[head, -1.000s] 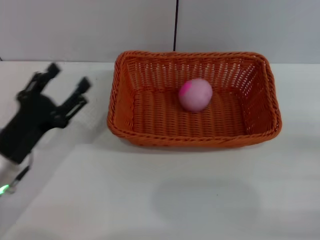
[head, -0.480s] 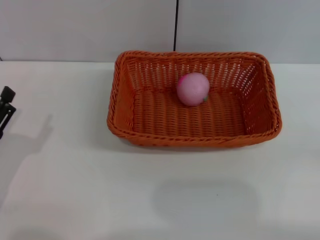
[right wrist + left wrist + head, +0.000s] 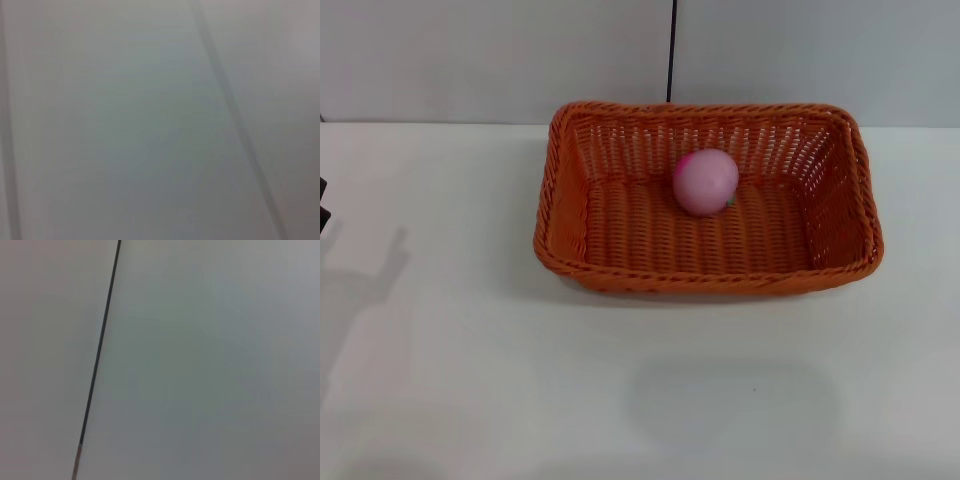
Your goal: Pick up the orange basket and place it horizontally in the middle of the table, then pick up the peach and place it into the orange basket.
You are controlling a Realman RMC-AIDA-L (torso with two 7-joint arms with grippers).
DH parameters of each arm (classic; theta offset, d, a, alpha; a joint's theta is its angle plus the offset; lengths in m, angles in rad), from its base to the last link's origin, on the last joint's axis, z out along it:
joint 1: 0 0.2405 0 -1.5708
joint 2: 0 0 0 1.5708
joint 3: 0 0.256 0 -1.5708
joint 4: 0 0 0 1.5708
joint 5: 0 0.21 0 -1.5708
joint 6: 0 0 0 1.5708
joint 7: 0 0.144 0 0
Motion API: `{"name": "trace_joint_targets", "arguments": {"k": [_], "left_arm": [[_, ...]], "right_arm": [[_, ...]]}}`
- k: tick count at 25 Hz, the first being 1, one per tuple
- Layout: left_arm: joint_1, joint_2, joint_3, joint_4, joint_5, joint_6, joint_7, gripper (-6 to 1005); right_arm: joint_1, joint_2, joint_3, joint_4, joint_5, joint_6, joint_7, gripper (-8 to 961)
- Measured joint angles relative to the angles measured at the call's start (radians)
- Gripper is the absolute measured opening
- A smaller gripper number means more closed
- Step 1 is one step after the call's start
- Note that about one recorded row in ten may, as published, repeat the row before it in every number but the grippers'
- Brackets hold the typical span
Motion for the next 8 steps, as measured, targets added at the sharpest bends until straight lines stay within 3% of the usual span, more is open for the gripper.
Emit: {"name": "trace_joint_targets", "arguments": {"k": [3,8], "left_arm": [[0.008,-0.001,-0.001,-0.016,0.000,-0.001,0.004,827],[0.015,0.000,-0.002,-0.027,0.000,0.001,0.005,827]], "right_arm": [[0.004,0.001,0.022,0.026,-0.010,0.002,-0.013,802],[0.008,-0.004,-0.044,0.020,-0.039,0.017,-0.021,802]]}}
